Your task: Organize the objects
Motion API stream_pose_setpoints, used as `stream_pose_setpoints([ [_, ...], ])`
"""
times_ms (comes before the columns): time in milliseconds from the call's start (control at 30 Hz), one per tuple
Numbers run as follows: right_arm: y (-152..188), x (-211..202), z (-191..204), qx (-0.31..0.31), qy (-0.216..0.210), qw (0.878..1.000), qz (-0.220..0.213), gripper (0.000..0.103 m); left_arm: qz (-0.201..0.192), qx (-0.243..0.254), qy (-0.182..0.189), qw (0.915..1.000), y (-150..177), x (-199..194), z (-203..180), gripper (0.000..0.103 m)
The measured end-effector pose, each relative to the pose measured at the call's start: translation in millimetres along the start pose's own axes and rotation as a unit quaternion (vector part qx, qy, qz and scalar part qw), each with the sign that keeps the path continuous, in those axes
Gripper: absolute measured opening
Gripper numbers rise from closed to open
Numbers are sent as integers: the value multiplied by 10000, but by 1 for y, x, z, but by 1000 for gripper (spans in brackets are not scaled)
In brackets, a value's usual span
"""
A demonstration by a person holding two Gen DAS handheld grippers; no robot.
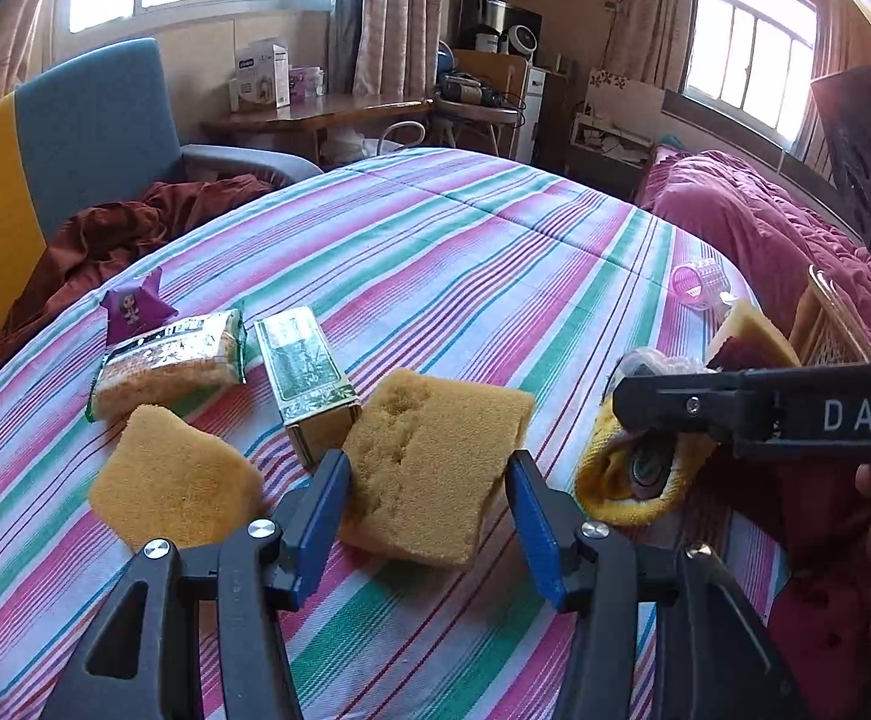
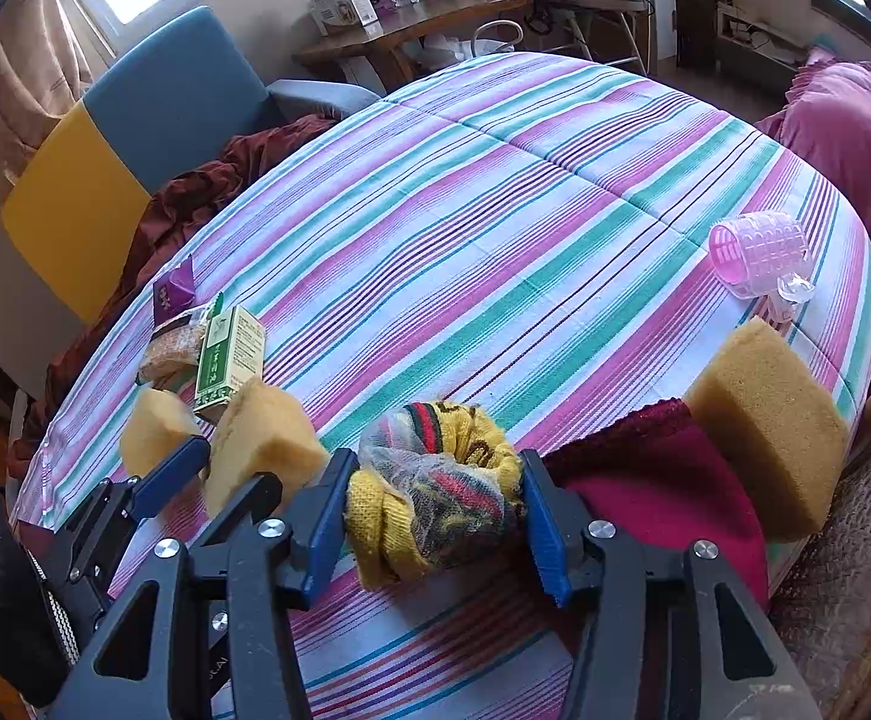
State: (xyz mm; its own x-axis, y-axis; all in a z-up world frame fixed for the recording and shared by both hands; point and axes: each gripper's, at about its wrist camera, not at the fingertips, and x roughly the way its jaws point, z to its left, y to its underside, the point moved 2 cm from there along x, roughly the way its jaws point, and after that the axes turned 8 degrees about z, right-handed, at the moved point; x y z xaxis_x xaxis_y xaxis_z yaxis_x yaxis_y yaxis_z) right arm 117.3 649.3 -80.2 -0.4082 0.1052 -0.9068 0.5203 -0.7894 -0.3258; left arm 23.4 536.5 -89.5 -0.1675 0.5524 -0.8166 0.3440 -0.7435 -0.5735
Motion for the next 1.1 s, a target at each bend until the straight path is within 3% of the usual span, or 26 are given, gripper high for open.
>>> stream_pose_setpoints([
  [233,0,1,1,-2,12,10000,6,55,-64,-133,167,9998,2,0,6,52],
  [367,0,0,1,1,3,10000,8,55,-119,-59,60,9999,5,-2,3,48],
  [767,2,-3,4,-131,-81,9999,-64,54,-504,-29,-283,9983,36,-40,-5,23],
  [833,2,-3,5,-144,-77,9998,-74,54,-529,-143,-330,9980,39,-45,-2,23],
  [900,2,-3,4,-121,-76,9999,-72,54,-490,-302,-418,9975,37,-45,4,32],
  [1000,2,-3,3,-83,-79,9999,-69,54,-165,-378,-293,9987,33,-34,8,42],
  [1100,1,-1,2,-84,-70,9999,-46,54,103,-367,-342,9987,27,-21,9,45],
])
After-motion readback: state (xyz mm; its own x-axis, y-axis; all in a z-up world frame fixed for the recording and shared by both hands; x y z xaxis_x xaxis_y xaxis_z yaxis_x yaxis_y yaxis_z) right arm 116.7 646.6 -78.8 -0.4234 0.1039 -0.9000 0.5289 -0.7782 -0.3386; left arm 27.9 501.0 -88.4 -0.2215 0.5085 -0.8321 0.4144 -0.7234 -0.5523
